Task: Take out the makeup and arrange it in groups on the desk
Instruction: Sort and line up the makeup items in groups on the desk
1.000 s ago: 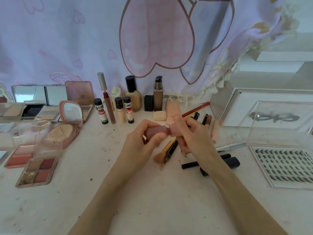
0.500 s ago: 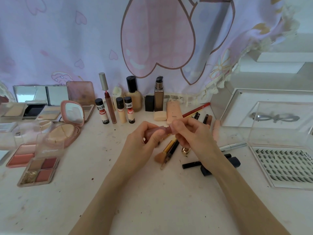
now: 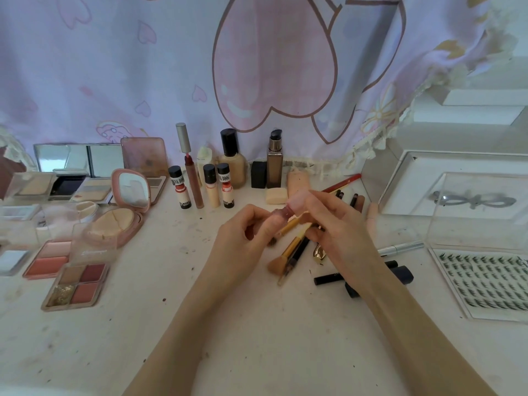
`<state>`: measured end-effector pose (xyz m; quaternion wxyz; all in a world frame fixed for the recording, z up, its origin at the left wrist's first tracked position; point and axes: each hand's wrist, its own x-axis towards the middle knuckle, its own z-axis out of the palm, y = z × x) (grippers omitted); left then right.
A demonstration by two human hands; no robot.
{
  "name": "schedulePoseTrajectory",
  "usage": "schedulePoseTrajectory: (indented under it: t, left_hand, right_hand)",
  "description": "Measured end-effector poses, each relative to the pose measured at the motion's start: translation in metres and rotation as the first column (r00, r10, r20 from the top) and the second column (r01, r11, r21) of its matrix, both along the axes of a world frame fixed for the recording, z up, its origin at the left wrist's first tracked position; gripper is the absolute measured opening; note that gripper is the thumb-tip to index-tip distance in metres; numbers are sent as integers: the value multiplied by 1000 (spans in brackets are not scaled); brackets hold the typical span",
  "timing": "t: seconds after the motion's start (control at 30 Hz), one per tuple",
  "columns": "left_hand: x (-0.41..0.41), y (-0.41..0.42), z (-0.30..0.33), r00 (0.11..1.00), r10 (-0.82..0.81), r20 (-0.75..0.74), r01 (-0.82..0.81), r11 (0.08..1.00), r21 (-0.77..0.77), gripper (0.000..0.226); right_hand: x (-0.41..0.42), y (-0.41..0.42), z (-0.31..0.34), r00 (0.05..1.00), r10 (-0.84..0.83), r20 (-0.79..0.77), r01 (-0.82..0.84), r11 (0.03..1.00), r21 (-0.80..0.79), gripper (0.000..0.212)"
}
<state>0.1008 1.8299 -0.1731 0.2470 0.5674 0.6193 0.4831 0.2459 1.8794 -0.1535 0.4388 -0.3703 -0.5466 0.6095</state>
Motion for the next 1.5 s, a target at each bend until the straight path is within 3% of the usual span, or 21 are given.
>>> schedulePoseTrajectory:
  t: [0.1, 0.2, 0.27, 0.4, 0.53, 0.6, 0.7, 0.8, 0.97, 1.1, 1.23, 1.37, 1.5]
  left_hand:
    - [-2, 0, -2, 992, 12, -125, -3, 998, 65, 12]
    - [-2, -1, -3, 976, 12, -218, 9, 995, 95, 20]
    - [-2, -1, -2, 978, 10, -209, 11, 995, 96, 15]
    - [0, -1, 1, 983, 37, -181, -17, 994, 112, 38]
    - [-1, -1, 2, 982, 64, -177, -42, 991, 126, 40]
    - [-2, -1, 0, 979, 71, -192, -46, 990, 132, 33]
    - [-2, -1, -1, 969, 53, -241, -15, 987, 158, 24]
    - [-3, -2, 0, 961, 42, -275, 8, 984, 181, 30]
    - [-2, -2, 1, 966, 99, -238, -80, 993, 91, 20]
    - [1, -2, 3, 981, 131, -145, -116, 987, 113, 41]
    - [0, -3, 5, 989, 135, -62, -128, 986, 103, 35]
    - [-2, -2, 4, 992, 79, -94, -68, 991, 113, 35]
    - [-1, -2, 1, 982, 64, -177, -49, 995, 87, 36]
  right_hand:
    - [0, -2, 2, 976, -59, 208, 45, 996, 71, 31]
    - [3, 1, 1, 990, -1, 143, -5, 999, 41, 27]
    - [5, 3, 0, 997, 35, 71, -37, 999, 20, 17]
    - [5, 5, -4, 995, 96, 26, -99, 989, 110, 5]
    - [4, 6, -5, 995, 101, 0, -100, 984, 145, 17]
    - [5, 6, -3, 994, 76, 76, -80, 996, 50, 35]
    - [5, 5, -2, 974, 82, 213, -69, 995, -68, 41]
    - [5, 6, -3, 987, 83, 135, -73, 994, -77, 28]
    - [3, 6, -4, 994, 111, -3, -111, 994, -14, 10]
    - [5, 7, -8, 995, 98, 21, -99, 993, 57, 8]
    - [8, 10, -8, 992, 122, 28, -124, 988, 95, 24]
    - [5, 8, -7, 986, 109, 127, -108, 994, -17, 51]
    - [8, 9, -5, 978, 136, 159, -138, 990, 2, 33]
